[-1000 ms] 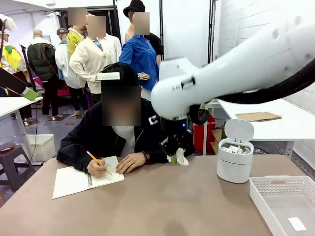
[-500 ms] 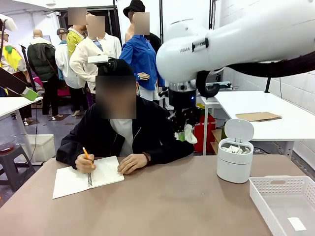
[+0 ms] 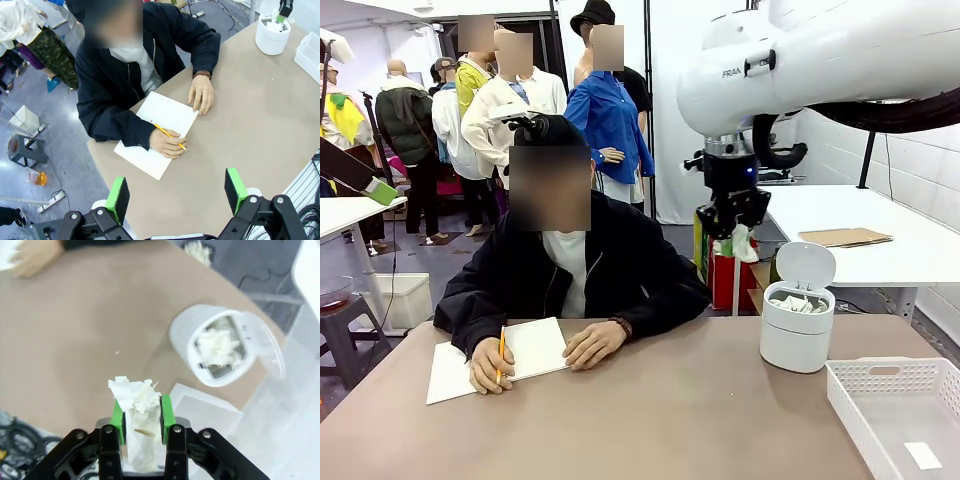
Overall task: Sort the paper based on its condition.
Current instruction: If a person hands you a paper, place it in the Organizing basket , and if it's crumpled, put it in the Trash can.
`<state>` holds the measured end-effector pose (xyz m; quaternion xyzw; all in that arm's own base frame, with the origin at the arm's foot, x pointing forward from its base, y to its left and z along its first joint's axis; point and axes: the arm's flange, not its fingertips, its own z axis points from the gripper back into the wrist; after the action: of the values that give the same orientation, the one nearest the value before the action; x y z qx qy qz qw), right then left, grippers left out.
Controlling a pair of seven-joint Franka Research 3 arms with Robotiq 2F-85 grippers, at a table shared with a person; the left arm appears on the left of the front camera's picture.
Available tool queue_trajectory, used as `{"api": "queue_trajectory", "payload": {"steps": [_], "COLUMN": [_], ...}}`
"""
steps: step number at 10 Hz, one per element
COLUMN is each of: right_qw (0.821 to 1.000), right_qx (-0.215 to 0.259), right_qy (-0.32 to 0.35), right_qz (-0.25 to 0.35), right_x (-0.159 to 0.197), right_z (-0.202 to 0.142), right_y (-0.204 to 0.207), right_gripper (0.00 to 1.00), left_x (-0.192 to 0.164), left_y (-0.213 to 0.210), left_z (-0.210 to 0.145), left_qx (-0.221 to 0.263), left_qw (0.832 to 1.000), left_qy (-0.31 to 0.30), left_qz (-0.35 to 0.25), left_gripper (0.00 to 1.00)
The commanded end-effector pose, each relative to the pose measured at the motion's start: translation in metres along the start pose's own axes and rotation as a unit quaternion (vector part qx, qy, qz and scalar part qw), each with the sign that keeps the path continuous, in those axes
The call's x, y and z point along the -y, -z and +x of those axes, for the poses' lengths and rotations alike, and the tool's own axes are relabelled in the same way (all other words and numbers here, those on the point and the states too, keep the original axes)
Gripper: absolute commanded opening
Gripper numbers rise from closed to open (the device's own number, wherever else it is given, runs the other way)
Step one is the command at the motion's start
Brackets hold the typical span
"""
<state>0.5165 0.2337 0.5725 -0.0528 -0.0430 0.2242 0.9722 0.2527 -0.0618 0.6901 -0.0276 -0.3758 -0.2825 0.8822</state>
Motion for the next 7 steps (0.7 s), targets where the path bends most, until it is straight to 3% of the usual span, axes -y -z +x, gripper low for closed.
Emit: {"api": "queue_trajectory", "payload": {"steps": [1, 3, 7], "right_qw": [0.999, 0.998, 0.995], "right_qx": [-0.021, -0.026, -0.056], "right_qy": [0.022, 0.012, 0.003], "right_qz": [-0.024, -0.056, -0.085], "right_x": [0.031, 0.071, 0.11], "right_z": [0.02, 0.03, 0.026], "right_y": [0.015, 0.039, 0.079], "right_gripper": [0.33, 0.33, 0.33], "left_x": [0.0, 0.0, 0.0], "left_y": [0.0, 0.0, 0.0], "left_z": [0.0, 0.0, 0.0], "left_qx": [0.0, 0.0, 0.0], "left_qw": [1.0, 1.0, 1.0], "left_qy": [-0.001, -0.001, -0.001], "left_qz": [0.0, 0.0, 0.0], "left_gripper": [1.0, 1.0, 1.0]}}
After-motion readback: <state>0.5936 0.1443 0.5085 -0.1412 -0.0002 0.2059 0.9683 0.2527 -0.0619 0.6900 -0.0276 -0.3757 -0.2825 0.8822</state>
